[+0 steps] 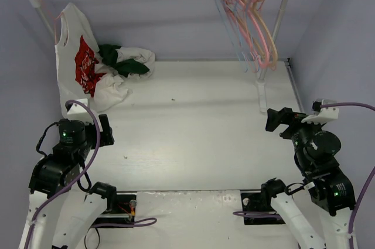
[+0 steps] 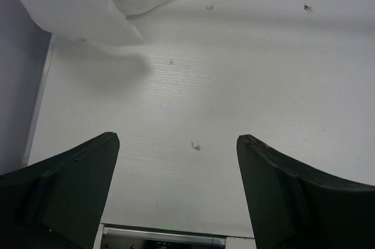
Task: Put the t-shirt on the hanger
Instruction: Pick up the T-shirt at the corner of the board.
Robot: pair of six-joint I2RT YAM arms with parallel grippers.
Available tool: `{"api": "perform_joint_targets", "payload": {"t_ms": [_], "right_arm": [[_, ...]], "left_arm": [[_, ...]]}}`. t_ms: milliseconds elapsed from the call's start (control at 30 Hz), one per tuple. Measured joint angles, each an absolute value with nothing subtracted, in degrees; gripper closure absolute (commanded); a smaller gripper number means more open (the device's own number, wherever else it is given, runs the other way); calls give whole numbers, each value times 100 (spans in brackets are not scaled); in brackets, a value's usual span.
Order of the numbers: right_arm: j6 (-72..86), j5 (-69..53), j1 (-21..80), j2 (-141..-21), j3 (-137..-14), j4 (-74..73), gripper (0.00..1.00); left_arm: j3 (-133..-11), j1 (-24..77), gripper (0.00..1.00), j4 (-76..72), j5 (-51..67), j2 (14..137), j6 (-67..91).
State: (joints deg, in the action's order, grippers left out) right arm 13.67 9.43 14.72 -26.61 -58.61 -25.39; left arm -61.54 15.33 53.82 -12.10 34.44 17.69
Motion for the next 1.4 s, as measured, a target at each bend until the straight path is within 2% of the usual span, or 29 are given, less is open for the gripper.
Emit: {"api": "perform_joint_targets", "payload": {"t_ms": [233, 400, 600, 733, 1000, 1300, 1333, 1400], "right_arm": [[1007, 690, 1472, -2624, -5859, -2556, 0], [871, 152, 1472, -2681, -5861, -2561, 0], [858, -388, 1472, -2993, -5861, -2561, 0], [834, -690, 1472, -3083, -5870, -2558, 0], [788, -993, 1472, -3354, -5990, -2545, 0], [989, -1020, 1472, -3503, -5999, -2552, 0], [1022, -998, 1472, -3507, -6005, -2552, 0], [1072, -967, 1472, -3524, -6027, -2554, 0]], "left_arm": [[-6154, 1533, 17, 5334, -1153, 3601, 1894], [-6274, 1533, 17, 4941, -1046, 4366, 2182], [-6982, 1529, 17, 3833, -1022, 6359, 2556], [-7548, 1409, 17, 2919, -1087, 8121, 2832], [-9454, 668, 17, 1872, -1354, 11187, 4230], [-10554, 399, 17, 954, -1684, 12748, 5347], [-10709, 399, 19, 856, -1697, 12914, 5433], [-11006, 399, 36, 711, -1712, 13240, 5588]]}}
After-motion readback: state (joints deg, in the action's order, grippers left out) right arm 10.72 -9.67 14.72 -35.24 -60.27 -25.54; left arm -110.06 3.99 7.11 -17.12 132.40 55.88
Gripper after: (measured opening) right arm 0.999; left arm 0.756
